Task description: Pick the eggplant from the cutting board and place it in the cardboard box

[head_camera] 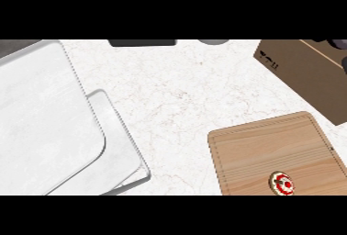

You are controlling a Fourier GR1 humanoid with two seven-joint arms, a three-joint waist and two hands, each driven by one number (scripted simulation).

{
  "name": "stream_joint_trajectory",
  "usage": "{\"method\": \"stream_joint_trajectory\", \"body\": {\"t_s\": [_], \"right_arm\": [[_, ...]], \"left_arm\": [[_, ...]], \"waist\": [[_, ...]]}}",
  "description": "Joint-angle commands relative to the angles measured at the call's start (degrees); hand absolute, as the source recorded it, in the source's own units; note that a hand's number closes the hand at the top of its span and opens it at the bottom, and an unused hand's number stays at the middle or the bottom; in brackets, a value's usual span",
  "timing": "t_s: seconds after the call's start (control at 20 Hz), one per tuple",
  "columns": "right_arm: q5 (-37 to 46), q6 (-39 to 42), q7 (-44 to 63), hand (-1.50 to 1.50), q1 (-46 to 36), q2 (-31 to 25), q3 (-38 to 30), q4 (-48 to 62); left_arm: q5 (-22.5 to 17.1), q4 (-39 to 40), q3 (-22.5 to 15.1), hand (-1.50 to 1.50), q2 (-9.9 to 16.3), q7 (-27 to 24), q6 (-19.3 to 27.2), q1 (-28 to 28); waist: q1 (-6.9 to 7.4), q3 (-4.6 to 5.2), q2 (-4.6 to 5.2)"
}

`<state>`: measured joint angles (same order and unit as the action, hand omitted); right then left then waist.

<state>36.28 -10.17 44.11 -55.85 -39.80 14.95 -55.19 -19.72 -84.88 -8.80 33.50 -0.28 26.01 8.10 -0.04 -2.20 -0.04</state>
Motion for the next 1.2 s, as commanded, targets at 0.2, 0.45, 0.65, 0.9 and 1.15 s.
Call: {"method": "stream_joint_trajectory", "body": {"t_s": [0.2,0.45,0.65,0.9,1.15], "right_arm": [[1.51,-5.25,-10.62,1.50,4.99,-2.60,-1.64,10.75],[-4.50,-7.86,-14.31,-1.50,4.65,-2.31,-9.11,19.06],[-9.89,-9.48,-21.54,-1.50,5.89,-0.03,-13.64,21.08],[-14.45,-14.23,-31.34,-1.50,5.05,3.20,-18.45,21.37],[-24.72,-12.79,-41.73,-1.50,5.23,2.48,-27.99,19.90]], "left_arm": [[-1.43,3.25,-6.17,0.00,-6.98,1.57,-1.32,-2.37],[-1.55,5.26,-5.51,0.00,-6.45,1.26,-1.46,0.14],[-1.49,4.23,-6.66,0.00,-6.37,1.41,-1.65,-1.16],[-1.19,5.33,-7.13,0.00,-6.85,2.61,-0.36,1.65],[-1.34,5.16,-6.66,0.00,-7.14,1.28,0.04,-1.22]], "waist": [[1.36,2.13,1.84],[1.98,2.02,2.44],[2.31,1.91,2.04],[2.05,1.85,2.22],[0.98,1.80,1.72]]}}
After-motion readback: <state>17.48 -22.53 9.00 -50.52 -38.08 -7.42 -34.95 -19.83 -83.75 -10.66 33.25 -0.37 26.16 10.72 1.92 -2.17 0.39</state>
